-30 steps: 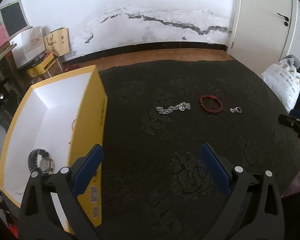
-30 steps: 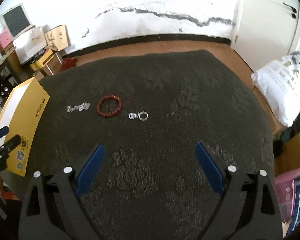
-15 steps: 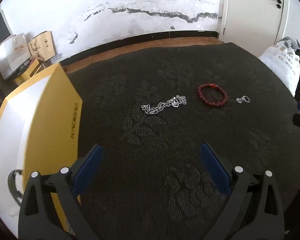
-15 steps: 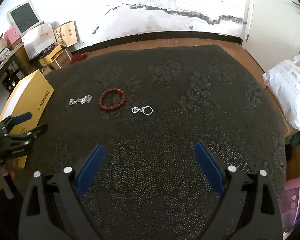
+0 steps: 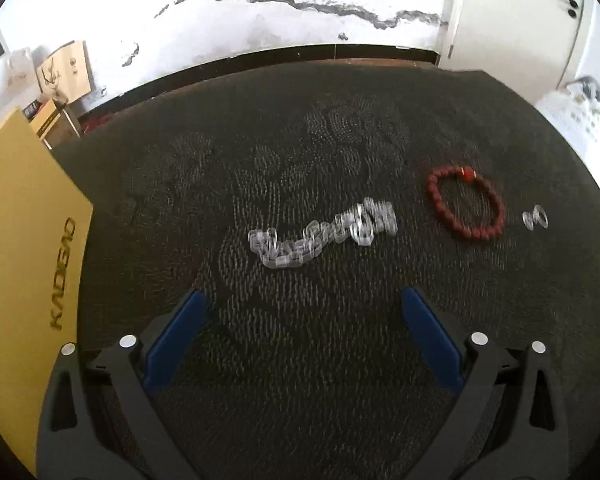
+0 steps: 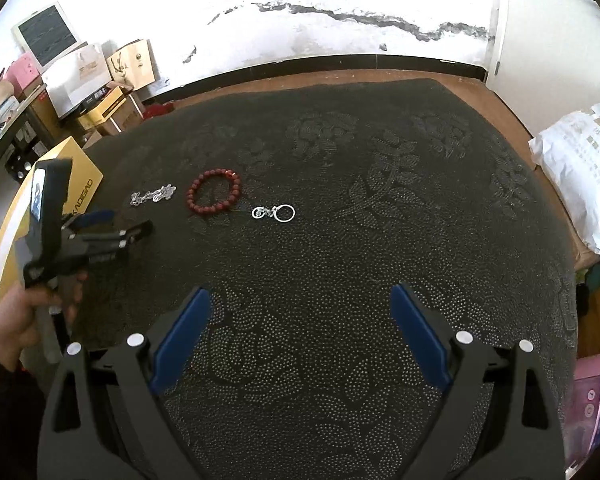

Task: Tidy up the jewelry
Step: 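Close the left tool on the silver chain bracelet and lift it, then grasp the silver ring with the right tool while the left tool holds the chain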

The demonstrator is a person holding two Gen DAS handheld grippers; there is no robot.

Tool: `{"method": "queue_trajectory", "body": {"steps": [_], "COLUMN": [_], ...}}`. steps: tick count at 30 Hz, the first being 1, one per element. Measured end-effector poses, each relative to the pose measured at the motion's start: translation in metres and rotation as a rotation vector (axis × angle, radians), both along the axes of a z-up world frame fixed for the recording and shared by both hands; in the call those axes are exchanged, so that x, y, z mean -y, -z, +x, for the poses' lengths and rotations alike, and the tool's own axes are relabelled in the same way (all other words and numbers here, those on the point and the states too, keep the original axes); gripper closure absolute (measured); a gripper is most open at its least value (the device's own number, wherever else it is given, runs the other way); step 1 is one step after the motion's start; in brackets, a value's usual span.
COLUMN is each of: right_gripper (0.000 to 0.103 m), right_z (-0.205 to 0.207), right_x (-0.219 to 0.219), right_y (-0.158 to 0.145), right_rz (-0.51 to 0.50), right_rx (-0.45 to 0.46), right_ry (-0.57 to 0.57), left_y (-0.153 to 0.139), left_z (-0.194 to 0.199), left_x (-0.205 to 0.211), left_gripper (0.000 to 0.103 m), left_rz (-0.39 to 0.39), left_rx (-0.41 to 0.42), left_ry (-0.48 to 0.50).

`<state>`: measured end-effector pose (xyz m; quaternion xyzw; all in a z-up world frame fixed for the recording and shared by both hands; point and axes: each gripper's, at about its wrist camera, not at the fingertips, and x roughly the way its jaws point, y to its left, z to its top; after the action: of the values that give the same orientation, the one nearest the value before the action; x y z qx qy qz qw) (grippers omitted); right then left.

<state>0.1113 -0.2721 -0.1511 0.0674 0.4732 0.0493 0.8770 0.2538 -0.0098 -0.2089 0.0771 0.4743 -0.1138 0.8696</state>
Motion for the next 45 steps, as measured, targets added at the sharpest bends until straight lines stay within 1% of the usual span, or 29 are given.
{"method": "queue_trajectory", "body": {"steps": [3,6,7,10,15,16,17,20,21,23,24,26,29,31,33,35,38,43,45], "right_gripper": [0.014,0.014,0.014,0.014,0.014,0.014,0.014,0.014,0.014,0.014,0.014,0.014,0.015,0.014,0.014,0.014,0.014,0.014,0.015], "right_z": [-0.002,-0.003,-0.003,-0.003,-0.004,-0.004,-0.004,-0.003,-0.003,-0.003,-0.002,-0.001,0.000,0.001,0.002,0.004,0.007,0.023,0.032], "right_x": [0.000,0.004,0.005,0.007,0.005,0.005,0.005,0.006,0.005,0.004,0.003,0.001,0.001,0.001,0.003,0.003,-0.003,-0.021,-0.026], "right_y": [0.000,-0.002,-0.002,-0.001,-0.001,-0.001,-0.001,0.000,-0.001,-0.001,-0.001,-0.001,-0.002,-0.002,-0.001,0.000,0.002,0.009,0.014], "right_rz": [0.002,0.011,0.013,0.028,0.029,0.028,0.028,0.037,0.037,0.032,0.032,0.029,0.023,0.026,0.034,0.043,0.034,-0.009,-0.043], "right_rx": [0.002,0.007,0.008,0.005,0.004,0.003,0.002,0.000,0.002,0.004,0.003,0.001,0.008,0.011,0.007,0.000,-0.007,-0.026,-0.035], "right_ry": [0.000,0.004,0.006,0.012,0.000,0.000,0.000,-0.001,-0.004,-0.008,-0.010,-0.011,-0.009,-0.001,0.008,0.011,0.004,-0.041,-0.064], "left_y": [0.000,0.002,0.002,-0.002,-0.001,-0.001,-0.002,-0.003,-0.003,-0.004,-0.004,-0.006,-0.015,-0.026,-0.047,-0.064,-0.086,-0.107,-0.115], "left_z": [0.016,0.022,0.022,0.020,0.020,0.019,0.017,0.011,0.010,0.008,0.007,0.005,0.001,-0.002,-0.006,-0.011,-0.017,-0.024,-0.029], "left_x": [0.001,0.002,0.003,0.012,0.018,0.019,0.022,0.027,0.028,0.030,0.030,0.030,0.021,0.015,0.008,0.006,-0.001,-0.011,-0.017], "left_gripper": [0.007,0.009,0.014,0.038,0.045,0.059,0.070,0.081,0.084,0.094,0.096,0.096,0.096,0.096,0.096,0.096,0.096,0.096,0.096], "left_rz": [0.005,0.005,0.004,0.005,0.011,0.001,0.011,0.025,0.031,0.042,0.046,0.051,0.044,0.022,-0.011,-0.024,-0.074,-0.129,-0.134], "left_rx": [0.008,0.011,0.012,0.027,0.045,0.046,0.052,0.058,0.059,0.053,0.049,0.046,0.035,0.036,0.058,0.080,0.077,0.070,0.086], "left_ry": [0.043,0.072,0.078,0.135,0.149,0.160,0.164,0.178,0.176,0.166,0.158,0.143,0.093,0.061,0.033,0.022,0.015,0.016,0.006]}}
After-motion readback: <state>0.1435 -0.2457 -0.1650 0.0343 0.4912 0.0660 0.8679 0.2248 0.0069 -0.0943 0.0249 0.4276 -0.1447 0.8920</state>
